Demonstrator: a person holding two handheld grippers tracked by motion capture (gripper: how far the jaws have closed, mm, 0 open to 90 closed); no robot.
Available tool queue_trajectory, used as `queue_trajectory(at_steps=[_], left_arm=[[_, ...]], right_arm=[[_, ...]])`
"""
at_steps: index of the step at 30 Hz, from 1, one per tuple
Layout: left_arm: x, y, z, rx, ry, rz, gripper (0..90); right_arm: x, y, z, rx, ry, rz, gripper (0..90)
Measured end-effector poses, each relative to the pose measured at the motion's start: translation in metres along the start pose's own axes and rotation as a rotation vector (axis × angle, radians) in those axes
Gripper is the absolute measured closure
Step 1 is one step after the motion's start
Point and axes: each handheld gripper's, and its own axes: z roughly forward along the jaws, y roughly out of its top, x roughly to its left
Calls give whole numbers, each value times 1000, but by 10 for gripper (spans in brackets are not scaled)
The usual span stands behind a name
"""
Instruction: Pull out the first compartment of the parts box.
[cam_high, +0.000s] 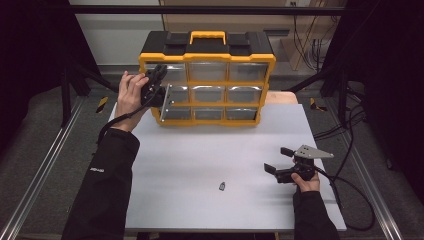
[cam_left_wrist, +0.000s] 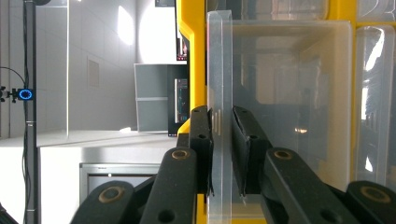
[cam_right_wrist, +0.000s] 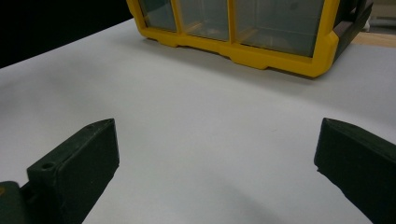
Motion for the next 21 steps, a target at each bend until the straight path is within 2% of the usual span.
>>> queue_trajectory(at_steps=[21], left_arm=[[0, 2, -10, -11, 6, 9, 790]], right_arm=[[0, 0, 0, -4, 1, -1, 5]])
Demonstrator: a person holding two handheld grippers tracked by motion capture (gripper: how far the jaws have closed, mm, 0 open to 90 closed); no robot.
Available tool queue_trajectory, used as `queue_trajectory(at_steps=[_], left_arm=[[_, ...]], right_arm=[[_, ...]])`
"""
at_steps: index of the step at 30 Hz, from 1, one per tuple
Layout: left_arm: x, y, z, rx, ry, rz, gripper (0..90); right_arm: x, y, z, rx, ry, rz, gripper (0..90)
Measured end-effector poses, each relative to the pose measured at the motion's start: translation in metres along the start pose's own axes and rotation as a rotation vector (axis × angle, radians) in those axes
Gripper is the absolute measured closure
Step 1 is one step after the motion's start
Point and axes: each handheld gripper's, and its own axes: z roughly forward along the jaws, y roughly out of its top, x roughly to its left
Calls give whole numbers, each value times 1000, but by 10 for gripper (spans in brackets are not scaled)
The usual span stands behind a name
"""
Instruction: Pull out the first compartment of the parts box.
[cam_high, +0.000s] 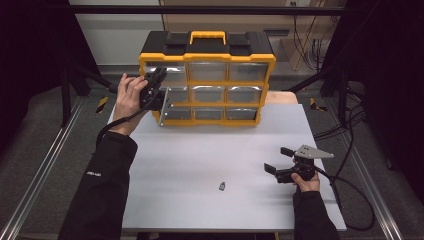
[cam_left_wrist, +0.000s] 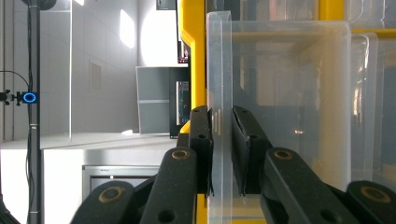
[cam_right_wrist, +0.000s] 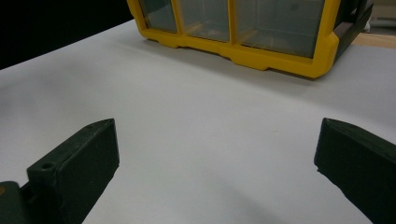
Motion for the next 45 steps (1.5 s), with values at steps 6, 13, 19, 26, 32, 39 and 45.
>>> queue_trajectory(at_steps=[6, 13, 19, 26, 32, 39, 45], left_arm=[[-1, 1, -2, -4, 2, -5, 790], [-1, 1, -6, -3, 0, -5, 790], [-1, 2, -8, -3, 1, -1, 790], [-2, 3, -12, -11, 4, -9, 790], [-1, 4, -15, -9, 1, -9, 790], [-1, 5, -18, -14, 3, -5, 790], [-1, 7, -21, -14, 3, -8, 790]], right_arm=[[0, 0, 0, -2, 2, 1, 5], [0, 0, -1, -2, 1, 2, 5], [0, 0, -1, -3, 1, 3, 5], [0, 0, -1, -2, 3, -2, 5], [0, 0, 0, 1, 4, -2, 5], [0, 0, -1, 0, 3, -3, 5], [0, 0, -1, -1, 4, -3, 5]])
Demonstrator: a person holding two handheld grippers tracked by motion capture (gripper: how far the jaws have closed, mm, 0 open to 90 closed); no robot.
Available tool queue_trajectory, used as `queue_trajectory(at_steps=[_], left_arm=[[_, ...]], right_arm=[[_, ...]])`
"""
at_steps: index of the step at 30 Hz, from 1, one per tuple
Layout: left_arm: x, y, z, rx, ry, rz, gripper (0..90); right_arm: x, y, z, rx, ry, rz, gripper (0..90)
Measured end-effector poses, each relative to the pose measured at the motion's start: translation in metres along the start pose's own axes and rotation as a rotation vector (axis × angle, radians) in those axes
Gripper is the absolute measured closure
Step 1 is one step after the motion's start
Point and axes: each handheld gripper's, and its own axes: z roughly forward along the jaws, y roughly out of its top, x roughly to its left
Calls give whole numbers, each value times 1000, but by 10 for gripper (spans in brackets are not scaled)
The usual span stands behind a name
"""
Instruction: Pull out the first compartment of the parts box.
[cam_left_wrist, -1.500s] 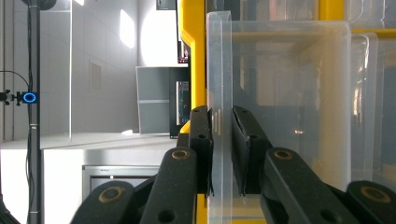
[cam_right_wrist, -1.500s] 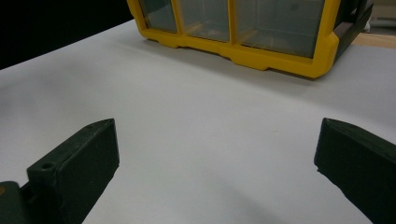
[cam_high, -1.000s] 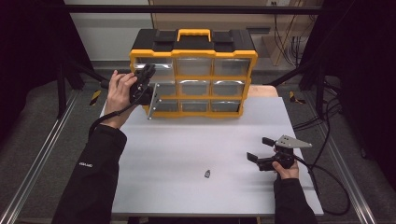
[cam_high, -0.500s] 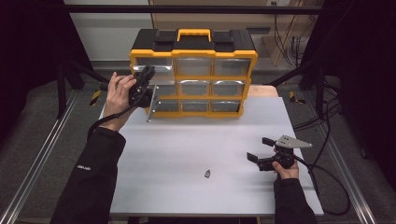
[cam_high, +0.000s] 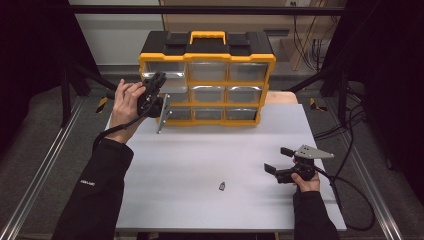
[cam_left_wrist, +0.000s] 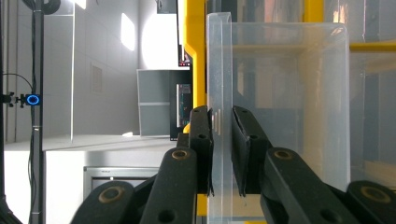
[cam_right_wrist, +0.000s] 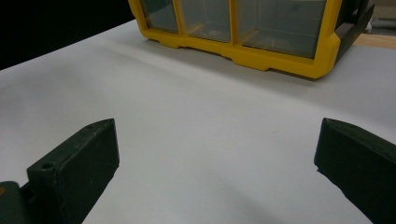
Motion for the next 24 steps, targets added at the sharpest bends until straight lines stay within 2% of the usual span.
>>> queue_trajectory(at_steps=[24], left_arm=[[1, 2, -9, -5, -2, 2, 790]], right_arm=[[0, 0, 0, 2, -2, 1, 5]])
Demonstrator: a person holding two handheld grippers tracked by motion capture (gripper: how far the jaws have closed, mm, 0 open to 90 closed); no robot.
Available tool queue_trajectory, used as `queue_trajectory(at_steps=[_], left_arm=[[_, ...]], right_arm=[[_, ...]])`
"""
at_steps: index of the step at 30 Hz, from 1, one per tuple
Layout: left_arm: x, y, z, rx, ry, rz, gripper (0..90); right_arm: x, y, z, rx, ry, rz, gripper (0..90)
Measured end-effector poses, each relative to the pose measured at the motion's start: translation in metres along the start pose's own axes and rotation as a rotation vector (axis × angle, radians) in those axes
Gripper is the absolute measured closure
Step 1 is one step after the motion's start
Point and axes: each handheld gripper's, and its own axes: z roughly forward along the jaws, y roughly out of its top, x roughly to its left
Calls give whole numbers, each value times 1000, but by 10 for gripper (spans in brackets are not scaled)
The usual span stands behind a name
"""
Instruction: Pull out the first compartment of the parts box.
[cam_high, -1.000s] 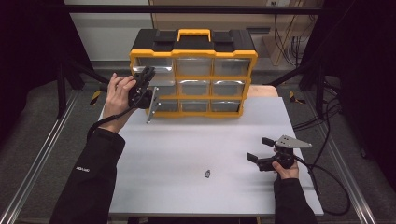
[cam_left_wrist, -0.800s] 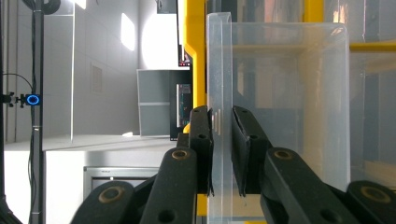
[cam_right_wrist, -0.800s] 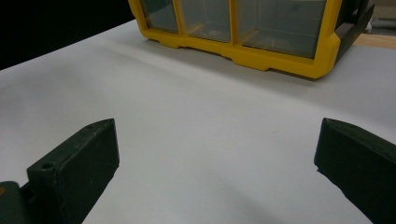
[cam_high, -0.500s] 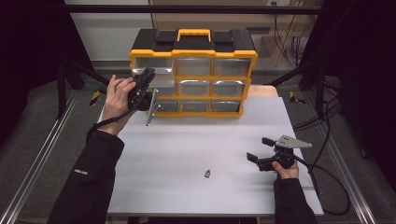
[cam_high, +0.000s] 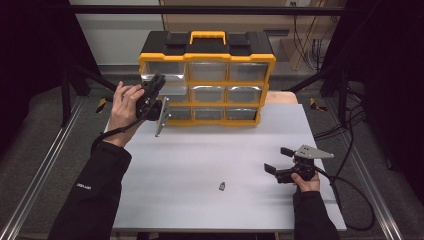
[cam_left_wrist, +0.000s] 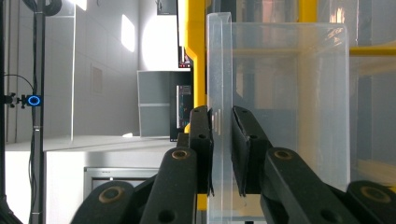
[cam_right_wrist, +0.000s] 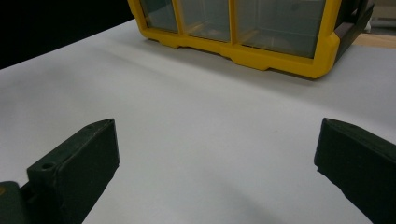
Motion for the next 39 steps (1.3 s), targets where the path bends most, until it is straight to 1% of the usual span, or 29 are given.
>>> queue_trajectory(at_steps=[11, 17, 22, 30, 31, 39], left_arm=[[-1, 1, -3, -1, 0, -2, 790], [-2, 1, -4, 0, 1, -13, 790], [-1, 2, -5, 2, 1, -1, 790], [-2, 2, -10, -2, 0, -10, 790], [-1, 2, -10, -3, 1, -5, 790], [-1, 3, -15, -7, -1, -5, 791]], right_arm=[[0, 0, 0, -2, -1, -1, 5], [0, 0, -1, -2, -1, 3, 5], [0, 0, -1, -2, -2, 2, 5], [0, 0, 0, -2, -1, 3, 5], [0, 0, 0, -2, -1, 3, 5], [0, 0, -1, -3, -2, 4, 5]])
